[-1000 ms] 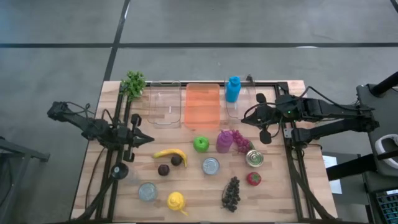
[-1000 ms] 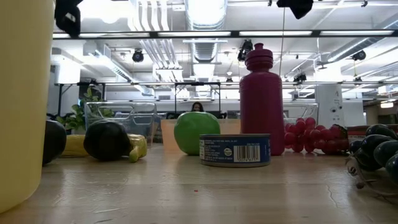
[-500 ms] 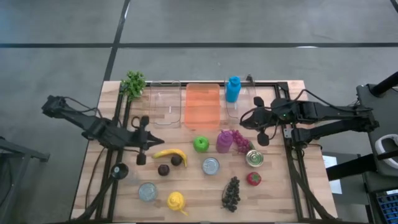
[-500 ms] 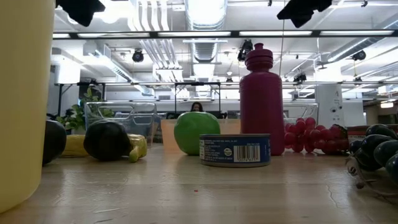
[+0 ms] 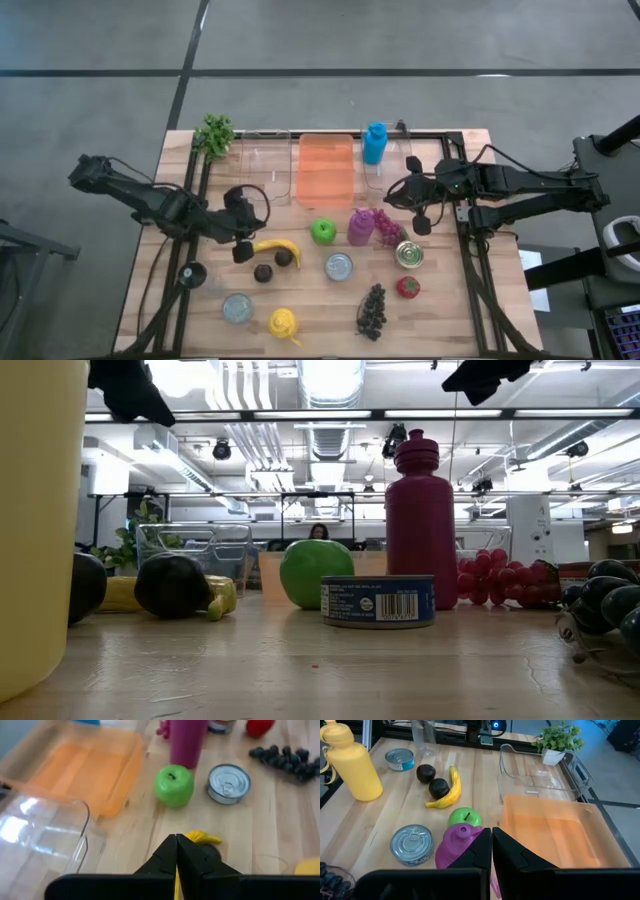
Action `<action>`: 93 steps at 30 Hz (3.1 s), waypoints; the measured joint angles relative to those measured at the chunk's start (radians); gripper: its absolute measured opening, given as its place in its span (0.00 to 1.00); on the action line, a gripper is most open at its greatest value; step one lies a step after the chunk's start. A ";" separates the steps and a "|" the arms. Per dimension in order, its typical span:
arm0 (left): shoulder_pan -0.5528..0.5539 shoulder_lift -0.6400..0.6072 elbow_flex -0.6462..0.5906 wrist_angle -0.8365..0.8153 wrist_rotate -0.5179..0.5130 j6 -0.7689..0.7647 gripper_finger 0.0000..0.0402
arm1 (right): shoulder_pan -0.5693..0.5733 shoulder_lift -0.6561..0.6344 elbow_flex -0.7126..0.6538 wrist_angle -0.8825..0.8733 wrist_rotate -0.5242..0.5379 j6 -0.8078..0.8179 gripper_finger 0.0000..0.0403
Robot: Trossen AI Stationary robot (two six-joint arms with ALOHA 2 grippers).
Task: Pick & Place Food Item
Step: Put the yellow banana into the left transparent bin
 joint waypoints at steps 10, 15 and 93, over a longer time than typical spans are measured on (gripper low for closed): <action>0.004 0.001 -0.062 0.056 -0.014 -0.026 0.03 | 0.000 -0.011 0.001 0.008 0.000 -0.002 0.02; 0.005 0.000 -0.075 0.060 -0.086 -0.070 0.03 | 0.000 -0.020 0.001 0.009 0.000 -0.002 0.02; 0.011 0.363 -0.081 0.105 0.075 -0.045 0.19 | 0.000 -0.030 0.001 0.012 0.001 -0.021 0.02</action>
